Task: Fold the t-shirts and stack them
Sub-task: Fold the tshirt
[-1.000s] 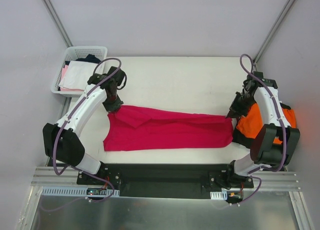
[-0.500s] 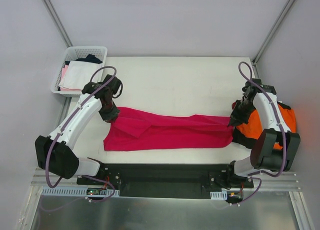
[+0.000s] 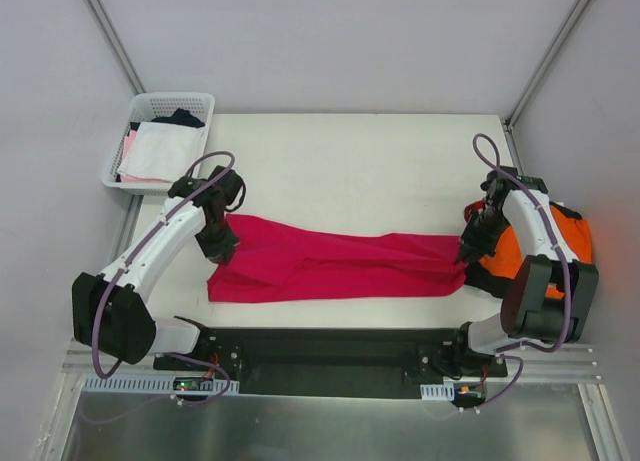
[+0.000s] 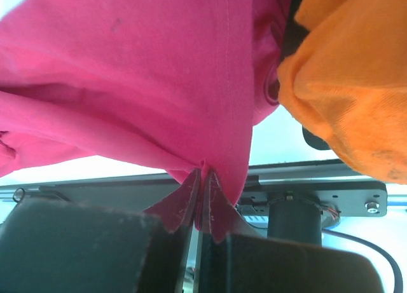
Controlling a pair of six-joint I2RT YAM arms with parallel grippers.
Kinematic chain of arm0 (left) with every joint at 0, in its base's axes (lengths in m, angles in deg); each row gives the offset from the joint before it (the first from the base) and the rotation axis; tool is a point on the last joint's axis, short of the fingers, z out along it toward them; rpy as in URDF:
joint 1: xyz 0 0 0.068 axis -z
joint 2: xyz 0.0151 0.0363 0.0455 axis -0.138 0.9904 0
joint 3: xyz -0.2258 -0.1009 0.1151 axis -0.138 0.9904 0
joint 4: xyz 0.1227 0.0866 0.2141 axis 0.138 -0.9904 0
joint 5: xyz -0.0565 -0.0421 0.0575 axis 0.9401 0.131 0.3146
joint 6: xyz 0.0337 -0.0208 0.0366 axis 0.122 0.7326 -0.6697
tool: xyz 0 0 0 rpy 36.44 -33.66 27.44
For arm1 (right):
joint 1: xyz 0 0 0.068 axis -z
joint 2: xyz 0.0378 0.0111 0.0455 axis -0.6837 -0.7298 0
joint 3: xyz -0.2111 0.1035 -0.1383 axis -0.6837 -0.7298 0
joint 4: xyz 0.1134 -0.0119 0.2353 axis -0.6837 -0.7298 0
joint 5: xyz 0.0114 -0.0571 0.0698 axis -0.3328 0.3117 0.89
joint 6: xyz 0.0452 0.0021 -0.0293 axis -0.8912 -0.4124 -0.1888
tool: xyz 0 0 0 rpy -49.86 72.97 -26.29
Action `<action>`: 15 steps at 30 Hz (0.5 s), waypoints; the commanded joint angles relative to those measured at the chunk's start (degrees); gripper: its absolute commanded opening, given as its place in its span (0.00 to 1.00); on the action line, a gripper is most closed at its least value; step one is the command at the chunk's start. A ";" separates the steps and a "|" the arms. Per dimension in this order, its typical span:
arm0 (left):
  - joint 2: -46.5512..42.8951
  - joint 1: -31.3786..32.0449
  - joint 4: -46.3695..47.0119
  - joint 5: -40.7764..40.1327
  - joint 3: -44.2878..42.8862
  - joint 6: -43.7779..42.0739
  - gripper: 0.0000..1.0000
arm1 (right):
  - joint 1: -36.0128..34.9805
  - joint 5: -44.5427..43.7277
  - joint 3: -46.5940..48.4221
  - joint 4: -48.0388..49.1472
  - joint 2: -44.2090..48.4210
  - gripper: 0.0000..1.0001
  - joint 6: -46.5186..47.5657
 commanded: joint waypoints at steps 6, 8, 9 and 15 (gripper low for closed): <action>-2.99 0.62 -2.85 0.94 5.40 0.95 0.09 | 0.14 -1.32 -5.61 -0.40 1.19 0.01 0.31; -3.17 1.05 -2.67 1.03 7.24 1.22 0.10 | -0.04 -1.40 -6.58 0.04 1.72 0.01 0.05; -3.26 1.23 -2.59 1.03 7.77 1.48 0.09 | -0.04 -1.49 -7.63 0.39 1.81 0.01 -0.04; -2.29 2.37 0.13 1.56 12.34 1.48 0.10 | -0.30 -1.23 -10.54 2.84 1.46 0.10 0.31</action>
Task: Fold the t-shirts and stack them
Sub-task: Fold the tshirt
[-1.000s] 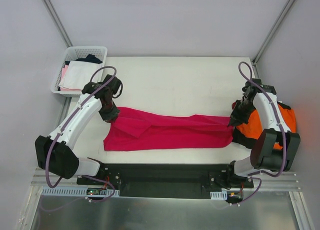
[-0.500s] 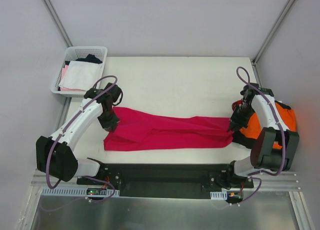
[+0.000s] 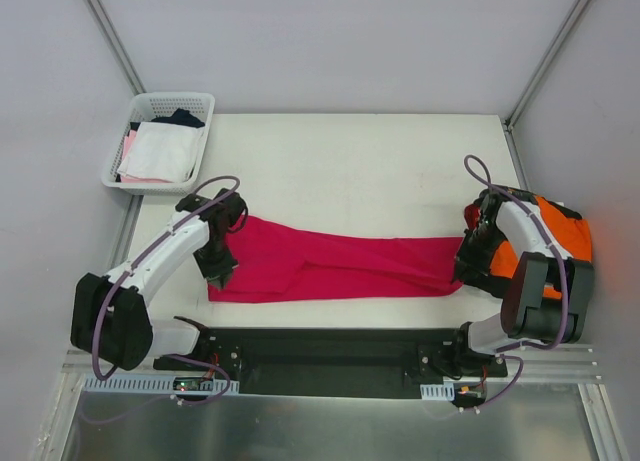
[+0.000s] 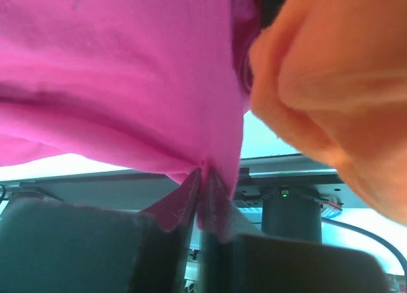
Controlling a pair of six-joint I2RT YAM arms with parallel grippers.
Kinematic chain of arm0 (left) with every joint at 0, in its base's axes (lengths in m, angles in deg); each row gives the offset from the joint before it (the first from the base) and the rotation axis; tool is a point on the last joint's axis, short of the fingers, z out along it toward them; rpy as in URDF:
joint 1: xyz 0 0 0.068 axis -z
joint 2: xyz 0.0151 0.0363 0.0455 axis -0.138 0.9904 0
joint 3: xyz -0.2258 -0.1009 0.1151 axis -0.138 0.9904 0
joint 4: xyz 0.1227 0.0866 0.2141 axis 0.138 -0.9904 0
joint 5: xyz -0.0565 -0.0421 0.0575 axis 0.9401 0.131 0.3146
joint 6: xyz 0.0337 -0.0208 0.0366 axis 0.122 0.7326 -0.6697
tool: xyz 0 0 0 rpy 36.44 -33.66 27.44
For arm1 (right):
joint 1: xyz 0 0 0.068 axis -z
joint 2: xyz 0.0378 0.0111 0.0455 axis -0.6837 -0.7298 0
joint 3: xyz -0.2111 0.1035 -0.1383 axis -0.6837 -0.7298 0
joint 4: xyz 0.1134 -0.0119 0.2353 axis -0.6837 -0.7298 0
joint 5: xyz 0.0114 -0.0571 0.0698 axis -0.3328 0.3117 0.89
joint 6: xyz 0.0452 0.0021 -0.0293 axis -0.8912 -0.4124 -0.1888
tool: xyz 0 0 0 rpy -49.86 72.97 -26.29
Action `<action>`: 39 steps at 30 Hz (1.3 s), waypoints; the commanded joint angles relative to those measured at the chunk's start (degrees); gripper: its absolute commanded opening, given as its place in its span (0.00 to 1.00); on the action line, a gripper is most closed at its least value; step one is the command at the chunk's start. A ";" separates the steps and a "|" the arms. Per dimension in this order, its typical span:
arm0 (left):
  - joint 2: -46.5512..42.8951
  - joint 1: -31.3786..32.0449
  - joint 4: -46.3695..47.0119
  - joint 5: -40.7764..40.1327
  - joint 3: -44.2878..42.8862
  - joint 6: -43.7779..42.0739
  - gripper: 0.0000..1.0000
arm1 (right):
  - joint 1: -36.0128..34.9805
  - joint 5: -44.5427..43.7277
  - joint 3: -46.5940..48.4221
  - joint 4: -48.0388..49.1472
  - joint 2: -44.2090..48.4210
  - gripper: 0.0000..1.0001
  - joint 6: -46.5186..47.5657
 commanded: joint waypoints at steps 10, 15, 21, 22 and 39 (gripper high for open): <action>3.57 2.23 2.75 0.53 -3.39 -1.28 0.14 | -0.52 0.00 5.22 -0.98 0.77 0.53 -0.17; 7.51 2.32 2.49 1.14 -13.34 -0.58 0.15 | -0.96 2.37 11.72 -1.51 -1.68 0.52 -0.17; 16.46 3.46 6.17 0.44 -19.59 -1.54 0.15 | -2.01 3.16 12.26 2.97 -6.85 0.50 -1.66; 17.71 3.46 6.44 0.53 -20.81 -1.90 0.14 | -2.01 4.04 12.35 3.67 -7.65 0.49 -1.93; 29.04 3.55 17.69 5.00 -23.45 -7.88 0.13 | -3.95 8.52 13.31 12.64 -17.33 0.19 -2.72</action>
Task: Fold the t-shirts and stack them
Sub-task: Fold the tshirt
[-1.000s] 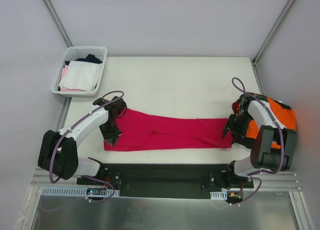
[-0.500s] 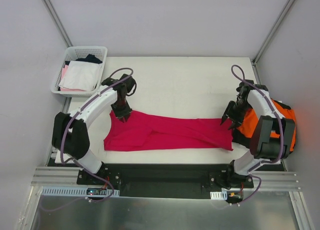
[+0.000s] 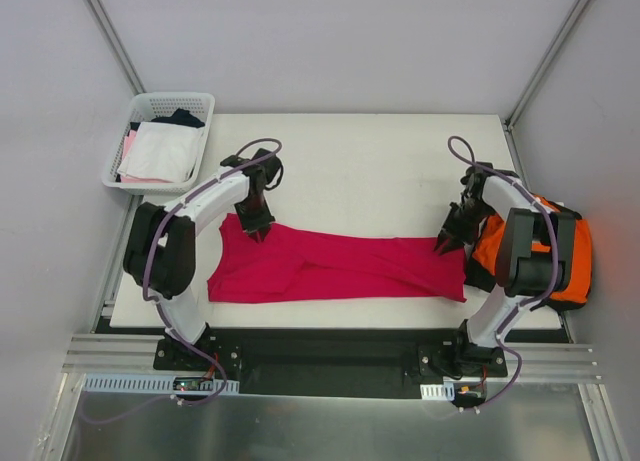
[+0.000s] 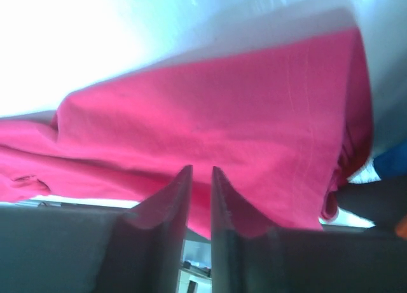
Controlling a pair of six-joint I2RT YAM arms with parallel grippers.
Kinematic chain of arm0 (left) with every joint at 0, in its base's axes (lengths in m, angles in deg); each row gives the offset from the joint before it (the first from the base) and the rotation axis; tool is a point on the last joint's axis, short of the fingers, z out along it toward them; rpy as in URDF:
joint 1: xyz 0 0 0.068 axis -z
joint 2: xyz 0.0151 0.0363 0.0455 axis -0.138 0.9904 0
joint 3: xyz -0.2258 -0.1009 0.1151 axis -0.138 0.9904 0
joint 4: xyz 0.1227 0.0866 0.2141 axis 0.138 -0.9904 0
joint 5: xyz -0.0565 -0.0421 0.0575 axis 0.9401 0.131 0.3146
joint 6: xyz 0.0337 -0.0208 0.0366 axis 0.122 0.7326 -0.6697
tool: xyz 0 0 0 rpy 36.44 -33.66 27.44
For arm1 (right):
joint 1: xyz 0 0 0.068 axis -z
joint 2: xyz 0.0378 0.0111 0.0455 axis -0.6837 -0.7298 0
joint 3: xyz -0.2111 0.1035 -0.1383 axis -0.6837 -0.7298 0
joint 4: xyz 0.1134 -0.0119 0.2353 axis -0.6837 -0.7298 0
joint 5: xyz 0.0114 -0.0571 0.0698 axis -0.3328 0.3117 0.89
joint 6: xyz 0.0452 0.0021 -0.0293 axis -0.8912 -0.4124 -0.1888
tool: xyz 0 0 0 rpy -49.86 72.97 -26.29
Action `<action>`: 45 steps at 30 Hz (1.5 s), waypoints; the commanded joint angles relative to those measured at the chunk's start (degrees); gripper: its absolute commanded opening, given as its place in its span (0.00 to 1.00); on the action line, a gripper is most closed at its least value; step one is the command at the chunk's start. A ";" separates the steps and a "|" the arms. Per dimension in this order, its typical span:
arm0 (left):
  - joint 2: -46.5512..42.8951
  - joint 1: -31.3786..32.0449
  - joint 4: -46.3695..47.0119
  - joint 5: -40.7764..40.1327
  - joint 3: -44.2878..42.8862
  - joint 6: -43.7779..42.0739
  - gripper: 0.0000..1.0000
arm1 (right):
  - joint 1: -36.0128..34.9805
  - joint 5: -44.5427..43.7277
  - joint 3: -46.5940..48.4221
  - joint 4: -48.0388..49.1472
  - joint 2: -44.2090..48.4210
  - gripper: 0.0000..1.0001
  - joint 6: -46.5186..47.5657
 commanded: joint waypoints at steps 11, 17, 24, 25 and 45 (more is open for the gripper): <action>8.60 -0.10 10.18 6.69 -5.97 -3.86 0.00 | -0.91 6.67 1.44 13.14 -5.35 0.01 -4.86; 7.46 -2.82 11.24 7.22 -5.18 -5.53 0.00 | -1.61 6.14 4.08 15.77 -8.25 0.01 -6.88; 6.32 -6.61 14.31 12.13 -1.58 -3.86 0.00 | -3.46 5.53 5.22 17.00 -9.92 0.01 -8.99; 6.67 -6.61 14.67 12.84 -1.05 -3.42 0.00 | -3.64 5.44 5.31 17.09 -9.92 0.01 -9.25; 10.53 -6.61 19.68 18.56 1.42 -3.77 0.00 | -12.93 -26.86 11.02 -5.27 -0.26 0.01 -11.45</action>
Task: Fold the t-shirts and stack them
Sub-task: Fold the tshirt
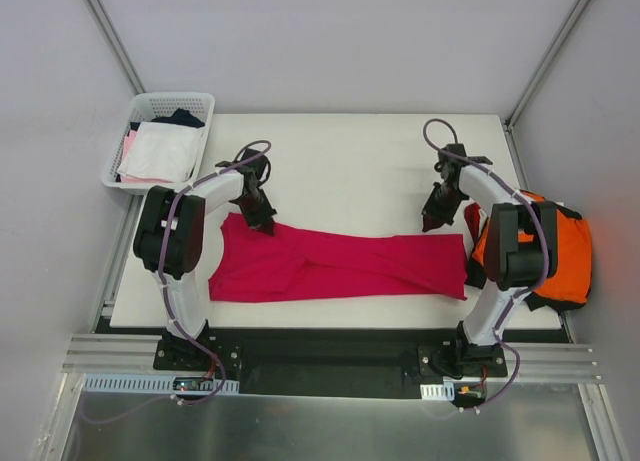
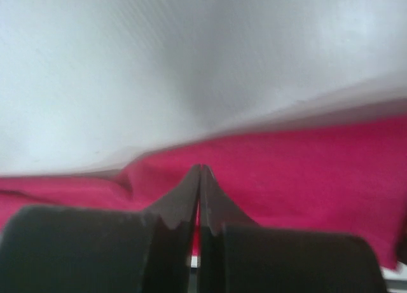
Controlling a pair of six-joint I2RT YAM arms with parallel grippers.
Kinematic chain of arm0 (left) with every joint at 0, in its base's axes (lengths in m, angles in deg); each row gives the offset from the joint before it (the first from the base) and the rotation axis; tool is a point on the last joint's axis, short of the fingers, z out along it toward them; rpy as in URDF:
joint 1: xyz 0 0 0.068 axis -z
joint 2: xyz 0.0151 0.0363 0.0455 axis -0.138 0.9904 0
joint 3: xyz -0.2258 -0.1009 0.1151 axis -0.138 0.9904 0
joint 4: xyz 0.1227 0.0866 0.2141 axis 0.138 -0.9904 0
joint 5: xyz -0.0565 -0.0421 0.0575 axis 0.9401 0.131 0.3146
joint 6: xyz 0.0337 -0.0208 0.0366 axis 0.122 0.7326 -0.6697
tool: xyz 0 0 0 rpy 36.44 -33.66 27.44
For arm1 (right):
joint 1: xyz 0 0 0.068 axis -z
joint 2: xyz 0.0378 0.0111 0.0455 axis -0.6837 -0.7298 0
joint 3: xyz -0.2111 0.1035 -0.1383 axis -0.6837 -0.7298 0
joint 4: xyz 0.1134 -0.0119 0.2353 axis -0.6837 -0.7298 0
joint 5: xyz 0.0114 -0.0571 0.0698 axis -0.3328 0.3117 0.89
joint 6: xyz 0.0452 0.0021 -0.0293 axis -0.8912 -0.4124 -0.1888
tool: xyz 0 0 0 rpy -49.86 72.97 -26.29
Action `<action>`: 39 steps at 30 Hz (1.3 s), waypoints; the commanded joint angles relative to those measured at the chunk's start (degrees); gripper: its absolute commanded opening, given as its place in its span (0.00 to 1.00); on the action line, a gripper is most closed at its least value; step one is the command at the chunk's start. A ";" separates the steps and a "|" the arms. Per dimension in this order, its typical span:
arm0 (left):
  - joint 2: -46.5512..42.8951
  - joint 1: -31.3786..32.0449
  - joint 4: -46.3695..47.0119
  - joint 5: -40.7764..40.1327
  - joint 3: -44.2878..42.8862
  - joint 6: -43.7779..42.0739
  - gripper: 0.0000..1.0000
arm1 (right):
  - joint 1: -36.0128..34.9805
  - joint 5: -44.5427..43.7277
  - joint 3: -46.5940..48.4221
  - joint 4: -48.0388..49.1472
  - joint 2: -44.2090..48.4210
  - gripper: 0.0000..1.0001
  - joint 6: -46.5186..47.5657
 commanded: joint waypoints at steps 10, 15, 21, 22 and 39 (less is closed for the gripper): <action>2.13 0.43 0.20 4.12 -3.07 -2.88 0.00 | -13.76 -37.37 3.46 -23.87 5.69 0.01 -9.02; 2.39 -0.10 -0.32 3.95 -3.60 -4.02 0.00 | -14.03 -34.29 -0.33 -20.19 3.07 0.01 -10.78; 2.04 -0.98 -1.03 3.42 -3.69 -4.90 0.00 | -13.94 -31.13 1.08 -16.40 -1.60 0.01 -10.25; 2.04 -1.06 -1.38 3.42 -3.60 -4.99 0.00 | -13.94 -30.69 1.77 -16.14 -2.82 0.01 -10.34; 6.16 -8.18 -2.87 0.44 -7.99 -6.66 0.00 | -8.32 -24.27 14.52 -12.89 -12.93 0.01 -7.54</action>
